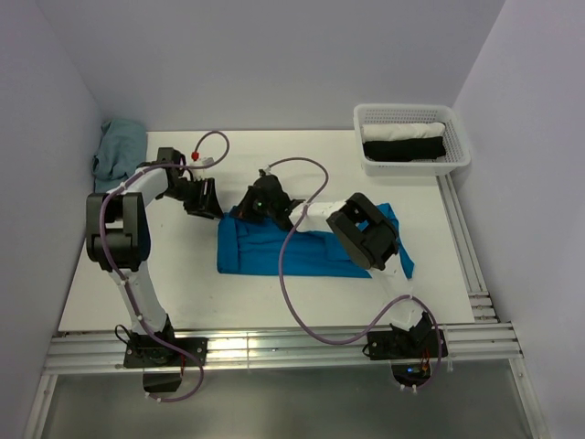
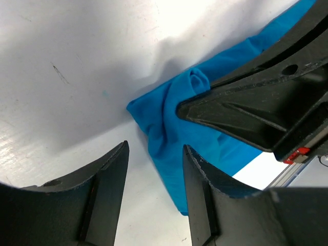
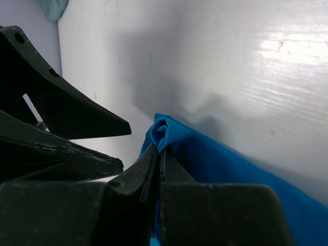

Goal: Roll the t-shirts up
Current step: Roll the tshirt

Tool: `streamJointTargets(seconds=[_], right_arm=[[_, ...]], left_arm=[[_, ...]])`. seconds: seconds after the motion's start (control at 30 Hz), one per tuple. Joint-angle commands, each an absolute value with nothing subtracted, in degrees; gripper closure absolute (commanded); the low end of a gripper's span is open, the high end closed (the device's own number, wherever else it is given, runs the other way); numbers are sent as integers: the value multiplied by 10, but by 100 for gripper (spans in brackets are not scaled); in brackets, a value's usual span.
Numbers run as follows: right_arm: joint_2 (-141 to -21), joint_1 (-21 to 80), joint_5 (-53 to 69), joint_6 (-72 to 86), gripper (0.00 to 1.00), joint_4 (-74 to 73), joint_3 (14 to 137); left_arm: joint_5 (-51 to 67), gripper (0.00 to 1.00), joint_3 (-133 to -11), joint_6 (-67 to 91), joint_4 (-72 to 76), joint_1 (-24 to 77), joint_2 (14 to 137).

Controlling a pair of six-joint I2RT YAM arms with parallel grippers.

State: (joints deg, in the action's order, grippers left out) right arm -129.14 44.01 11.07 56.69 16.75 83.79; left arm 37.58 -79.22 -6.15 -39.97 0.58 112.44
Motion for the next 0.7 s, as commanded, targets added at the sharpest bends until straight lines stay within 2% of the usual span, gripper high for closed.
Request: streamJointTargets(seconds=[0.0,0.27,0.67], right_arm=[[-1248,445,105,570,100,226,812],[-1204,455,90,564,100,315,694],[-1213,474,48,512,100,235,772]], left_arm=[[374,48,-787,-58,-392,4,1098],[384,48,-781,-57,-389,4,1111],[365,46,-870,-76,-430,15,1181]])
